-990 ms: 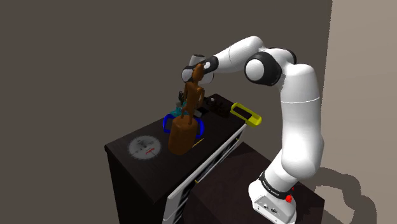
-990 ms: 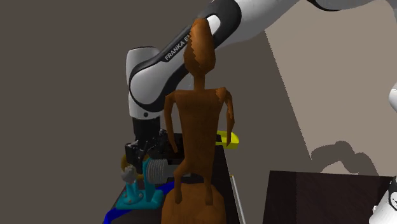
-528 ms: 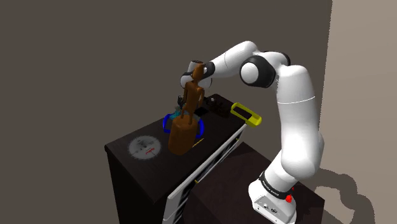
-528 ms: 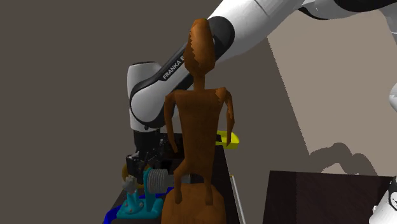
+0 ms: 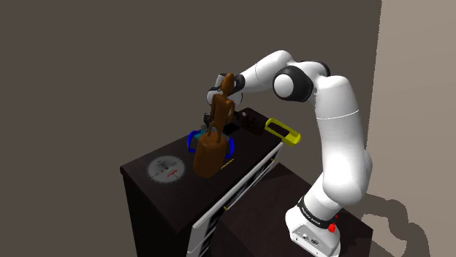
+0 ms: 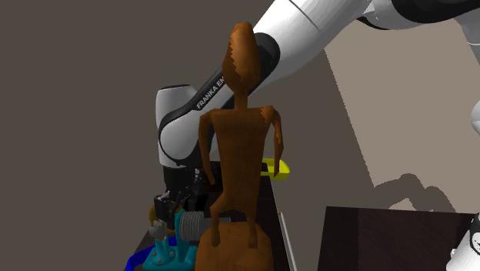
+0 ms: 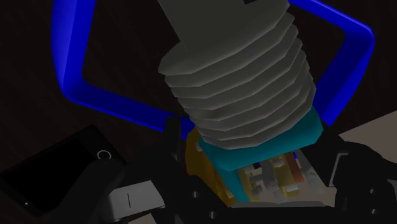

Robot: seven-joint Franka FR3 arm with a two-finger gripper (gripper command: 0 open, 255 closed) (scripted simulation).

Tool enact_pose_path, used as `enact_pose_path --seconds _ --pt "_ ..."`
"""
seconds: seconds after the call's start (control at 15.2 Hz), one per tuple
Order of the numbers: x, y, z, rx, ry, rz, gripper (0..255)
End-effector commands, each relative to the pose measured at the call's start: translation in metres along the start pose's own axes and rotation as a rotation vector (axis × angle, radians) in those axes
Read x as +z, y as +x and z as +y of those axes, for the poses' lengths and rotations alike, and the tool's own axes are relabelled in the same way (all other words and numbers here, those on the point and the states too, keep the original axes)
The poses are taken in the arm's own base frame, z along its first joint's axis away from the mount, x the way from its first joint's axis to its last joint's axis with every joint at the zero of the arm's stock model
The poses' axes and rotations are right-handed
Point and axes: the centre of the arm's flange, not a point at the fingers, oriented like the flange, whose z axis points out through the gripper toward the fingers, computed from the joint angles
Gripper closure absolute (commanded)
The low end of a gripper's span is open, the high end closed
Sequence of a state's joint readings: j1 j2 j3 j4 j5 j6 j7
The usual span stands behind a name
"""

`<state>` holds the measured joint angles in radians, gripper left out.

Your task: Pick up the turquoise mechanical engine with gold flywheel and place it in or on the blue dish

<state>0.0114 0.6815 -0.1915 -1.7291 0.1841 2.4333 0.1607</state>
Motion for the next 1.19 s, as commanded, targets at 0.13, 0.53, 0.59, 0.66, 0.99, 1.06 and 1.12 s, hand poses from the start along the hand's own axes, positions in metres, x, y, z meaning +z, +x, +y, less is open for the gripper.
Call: enact_pose_path --seconds 0.13,0.53,0.59,0.66,0.99,1.06,1.12 --pt "-0.001 0.0 0.0 0.0 0.001 0.002 0" --pt "-0.014 0.0 0.0 0.0 0.001 0.002 0" --pt "-0.027 0.0 0.0 0.0 0.001 0.002 0" --pt "-0.04 0.0 0.0 0.0 0.001 0.002 0" --pt "-0.051 0.0 0.0 0.0 0.001 0.002 0" --pt "-0.051 0.0 0.0 0.0 0.001 0.002 0" --pt "-0.051 0.0 0.0 0.0 0.001 0.002 0"
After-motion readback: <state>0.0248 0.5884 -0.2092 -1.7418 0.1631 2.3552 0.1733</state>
